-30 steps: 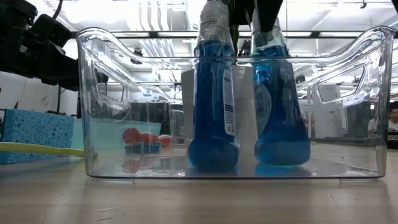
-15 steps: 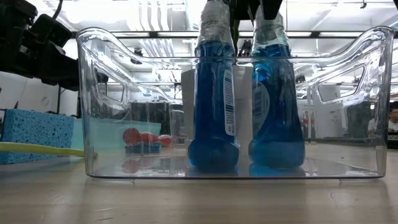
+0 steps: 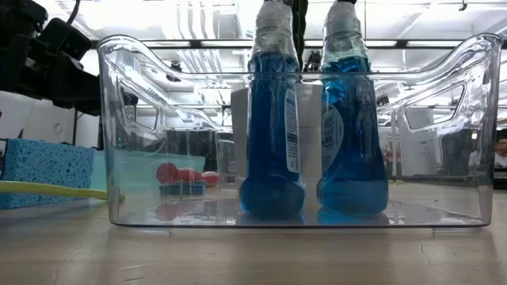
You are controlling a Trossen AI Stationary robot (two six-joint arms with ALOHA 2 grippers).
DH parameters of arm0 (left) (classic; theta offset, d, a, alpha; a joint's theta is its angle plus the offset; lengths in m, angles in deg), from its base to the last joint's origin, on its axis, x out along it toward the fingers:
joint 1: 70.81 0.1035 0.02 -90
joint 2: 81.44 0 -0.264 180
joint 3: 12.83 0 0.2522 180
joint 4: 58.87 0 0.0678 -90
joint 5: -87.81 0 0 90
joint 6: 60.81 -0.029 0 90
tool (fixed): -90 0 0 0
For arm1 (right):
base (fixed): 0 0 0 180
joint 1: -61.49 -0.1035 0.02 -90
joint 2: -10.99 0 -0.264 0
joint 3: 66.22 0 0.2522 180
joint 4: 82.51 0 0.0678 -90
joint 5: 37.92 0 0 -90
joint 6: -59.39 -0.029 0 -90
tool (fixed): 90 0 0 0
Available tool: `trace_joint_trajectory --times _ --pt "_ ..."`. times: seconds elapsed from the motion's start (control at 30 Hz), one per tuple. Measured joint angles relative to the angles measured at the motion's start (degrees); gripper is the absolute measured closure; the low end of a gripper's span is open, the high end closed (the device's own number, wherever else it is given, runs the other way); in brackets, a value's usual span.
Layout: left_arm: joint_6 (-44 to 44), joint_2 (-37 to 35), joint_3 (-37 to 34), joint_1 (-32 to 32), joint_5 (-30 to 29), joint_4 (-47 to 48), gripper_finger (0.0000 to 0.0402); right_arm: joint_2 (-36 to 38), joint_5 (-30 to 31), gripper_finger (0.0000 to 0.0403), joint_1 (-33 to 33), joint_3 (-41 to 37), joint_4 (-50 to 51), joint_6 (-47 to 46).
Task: Pick & Place Kitchen Sink Supplies
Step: Put the blue dishwashing brush into the light blue bin
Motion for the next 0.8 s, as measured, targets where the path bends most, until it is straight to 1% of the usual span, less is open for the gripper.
trace_joint_trajectory --times 0.17,0.3,0.53,0.63,0.8 --pt "0.01 0.0 0.02 -0.01 -0.01 -0.01 0.0184 3.6 0.25 0.0172 -3.98 -0.03 2.27 -7.01" --pt "0.01 -0.01 0.01 0.0 -0.01 -0.02 0.0184 6.94 0.96 0.0175 -7.28 -0.35 2.89 -17.87" --pt "0.01 0.04 0.0 0.0 -0.01 0.01 0.0184 10.64 7.87 0.0176 -13.91 -3.1 4.41 -39.07" --pt "0.01 0.04 0.0 -0.01 -0.01 0.01 0.0184 11.9 7.95 0.0176 -16.18 -6.19 4.51 -47.45" --pt "0.0 0.04 0.02 0.01 -0.01 0.01 0.0184 12.86 6.26 0.0176 -20.13 -10.93 4.45 -58.94"
